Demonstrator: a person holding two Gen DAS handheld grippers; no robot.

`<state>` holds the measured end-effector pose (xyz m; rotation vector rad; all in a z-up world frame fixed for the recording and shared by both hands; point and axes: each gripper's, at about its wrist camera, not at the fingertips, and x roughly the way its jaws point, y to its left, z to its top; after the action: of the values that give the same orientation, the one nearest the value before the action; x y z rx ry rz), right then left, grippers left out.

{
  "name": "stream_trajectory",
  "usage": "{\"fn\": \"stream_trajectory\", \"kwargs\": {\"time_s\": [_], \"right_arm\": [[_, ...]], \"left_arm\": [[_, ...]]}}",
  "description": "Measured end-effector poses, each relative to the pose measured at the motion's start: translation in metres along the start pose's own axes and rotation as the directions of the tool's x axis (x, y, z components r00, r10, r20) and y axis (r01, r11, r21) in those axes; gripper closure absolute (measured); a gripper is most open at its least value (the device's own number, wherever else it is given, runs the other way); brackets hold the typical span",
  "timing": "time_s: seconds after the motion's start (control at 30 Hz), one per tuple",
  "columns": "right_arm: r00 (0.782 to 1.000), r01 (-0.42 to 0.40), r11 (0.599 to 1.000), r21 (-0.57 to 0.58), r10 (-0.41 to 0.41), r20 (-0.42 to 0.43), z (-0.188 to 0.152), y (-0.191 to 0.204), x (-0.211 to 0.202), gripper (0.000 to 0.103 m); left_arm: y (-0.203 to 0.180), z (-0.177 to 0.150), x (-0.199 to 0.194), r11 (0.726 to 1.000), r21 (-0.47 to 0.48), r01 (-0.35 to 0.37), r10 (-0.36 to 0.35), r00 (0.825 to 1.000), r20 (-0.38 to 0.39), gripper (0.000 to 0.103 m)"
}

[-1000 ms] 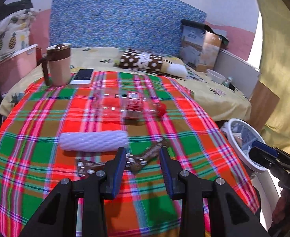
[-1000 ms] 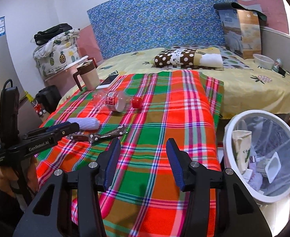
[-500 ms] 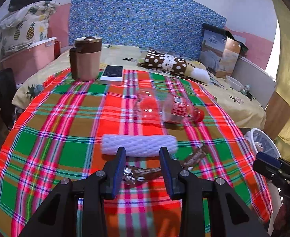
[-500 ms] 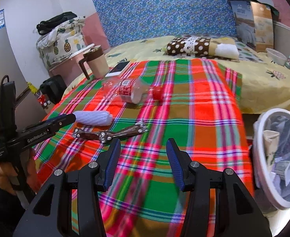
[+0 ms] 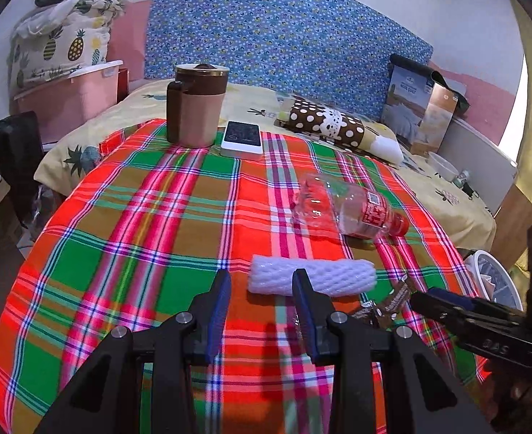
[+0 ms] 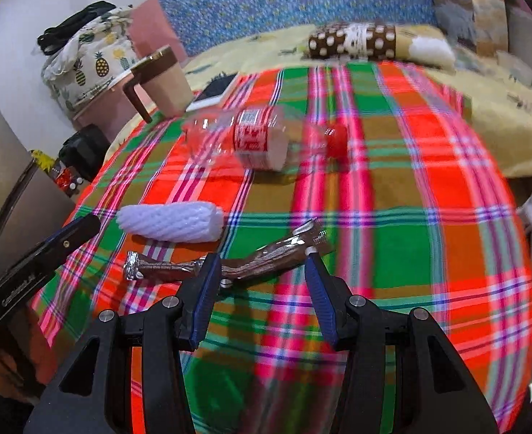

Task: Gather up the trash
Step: 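Grasp a brown snack wrapper with the right tool while the left tool grasps a white foam net, then carry the brown wrapper and foam net over the trash bin with both tools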

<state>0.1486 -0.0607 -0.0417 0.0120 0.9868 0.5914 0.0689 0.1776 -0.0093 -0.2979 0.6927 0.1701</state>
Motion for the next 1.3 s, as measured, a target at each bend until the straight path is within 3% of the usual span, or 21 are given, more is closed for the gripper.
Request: {"fn": "stream_trajectory", "kwargs": {"time_s": [0.3, 0.33, 0.37, 0.4, 0.73, 1.1, 1.3], "right_arm": [[0.999, 0.041, 0.999, 0.025, -0.04, -0.012, 0.007, 0.004, 0.015, 0.053], [0.999, 0.052, 0.999, 0.018, -0.052, -0.012, 0.008, 0.004, 0.015, 0.057], [0.998, 0.065, 0.998, 0.007, -0.065, -0.014, 0.009, 0.004, 0.017, 0.074], [0.997, 0.069, 0.998, 0.001, -0.069, -0.02, 0.009, 0.002, 0.017, 0.083], [0.999, 0.052, 0.999, -0.01, -0.052, -0.012, -0.003, -0.025, -0.005, 0.084], [0.999, 0.036, 0.999, 0.005, -0.036, -0.002, -0.014, -0.049, -0.02, 0.084], [0.999, 0.048, 0.999, 0.019, -0.048, 0.016, -0.018, -0.058, -0.028, 0.084]], "left_arm": [[0.005, 0.01, 0.01, 0.999, 0.026, 0.021, -0.021, 1.0, -0.004, 0.068], [0.004, 0.011, 0.013, 0.999, 0.033, 0.024, -0.024, 1.0, -0.007, 0.068], [0.003, 0.013, 0.016, 0.999, 0.043, 0.031, -0.03, 0.999, -0.013, 0.068], [0.0, 0.014, 0.021, 0.997, 0.057, 0.043, -0.041, 0.999, -0.021, 0.068], [-0.019, 0.02, 0.062, 0.981, 0.146, 0.131, -0.112, 0.985, -0.129, 0.061], [-0.041, -0.009, 0.041, 0.945, 0.202, 0.257, -0.21, 0.951, -0.225, 0.06], [-0.071, -0.015, 0.036, 0.926, 0.255, 0.279, -0.224, 0.948, -0.225, 0.057]]}}
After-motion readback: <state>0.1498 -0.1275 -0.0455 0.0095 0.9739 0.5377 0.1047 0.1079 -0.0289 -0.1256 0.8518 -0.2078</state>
